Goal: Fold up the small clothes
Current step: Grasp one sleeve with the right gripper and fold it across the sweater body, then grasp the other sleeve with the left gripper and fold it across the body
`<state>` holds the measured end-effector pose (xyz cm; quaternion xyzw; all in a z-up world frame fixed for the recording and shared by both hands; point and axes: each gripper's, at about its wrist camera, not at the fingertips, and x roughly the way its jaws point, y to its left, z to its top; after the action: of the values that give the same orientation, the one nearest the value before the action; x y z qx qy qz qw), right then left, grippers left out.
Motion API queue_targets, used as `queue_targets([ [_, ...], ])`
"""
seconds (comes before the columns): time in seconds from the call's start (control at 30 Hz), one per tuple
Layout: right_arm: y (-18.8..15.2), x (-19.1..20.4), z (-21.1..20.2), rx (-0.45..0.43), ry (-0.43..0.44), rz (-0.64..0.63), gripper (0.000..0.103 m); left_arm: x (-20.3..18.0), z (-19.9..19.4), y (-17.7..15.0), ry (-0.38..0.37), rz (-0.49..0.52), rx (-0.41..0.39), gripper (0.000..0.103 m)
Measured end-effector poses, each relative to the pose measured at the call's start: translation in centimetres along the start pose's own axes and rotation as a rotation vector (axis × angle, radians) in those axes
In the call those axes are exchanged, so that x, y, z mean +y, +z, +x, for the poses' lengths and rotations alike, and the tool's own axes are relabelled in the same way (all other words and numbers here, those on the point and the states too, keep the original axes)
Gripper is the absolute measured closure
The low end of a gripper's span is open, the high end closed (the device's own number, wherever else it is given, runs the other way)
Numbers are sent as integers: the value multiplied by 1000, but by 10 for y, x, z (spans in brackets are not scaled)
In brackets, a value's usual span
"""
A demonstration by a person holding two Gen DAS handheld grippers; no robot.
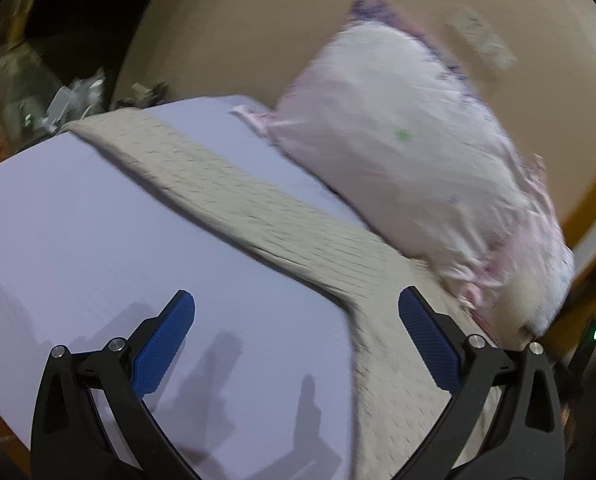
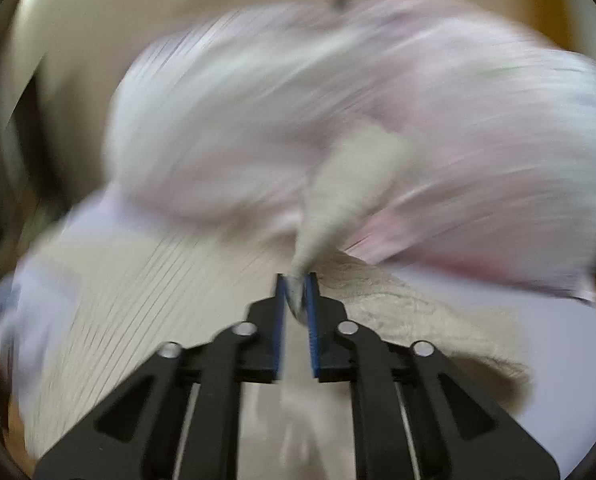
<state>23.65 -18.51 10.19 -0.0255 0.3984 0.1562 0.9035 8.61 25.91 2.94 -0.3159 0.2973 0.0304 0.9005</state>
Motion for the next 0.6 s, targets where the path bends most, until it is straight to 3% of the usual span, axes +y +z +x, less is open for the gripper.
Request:
queue_targets([
  [0.07, -14, 35, 14, 45, 30, -76, 45, 10, 8, 13, 37, -24, 14, 1],
  [0.13, -18, 33, 2, -6, 17, -71, 33, 23, 15, 27, 53, -76, 30, 3],
  [0.23, -15, -3, -20, -54, 1, 50, 24, 47, 28, 45, 37, -173, 50, 14],
  [0.37, -18, -44, -33, -49, -29, 179, 23, 84, 48, 65, 26, -370, 49, 30],
  [0.6, -45, -90, -55, -58, -6, 356, 23, 110, 68, 103, 47, -480, 9, 31],
])
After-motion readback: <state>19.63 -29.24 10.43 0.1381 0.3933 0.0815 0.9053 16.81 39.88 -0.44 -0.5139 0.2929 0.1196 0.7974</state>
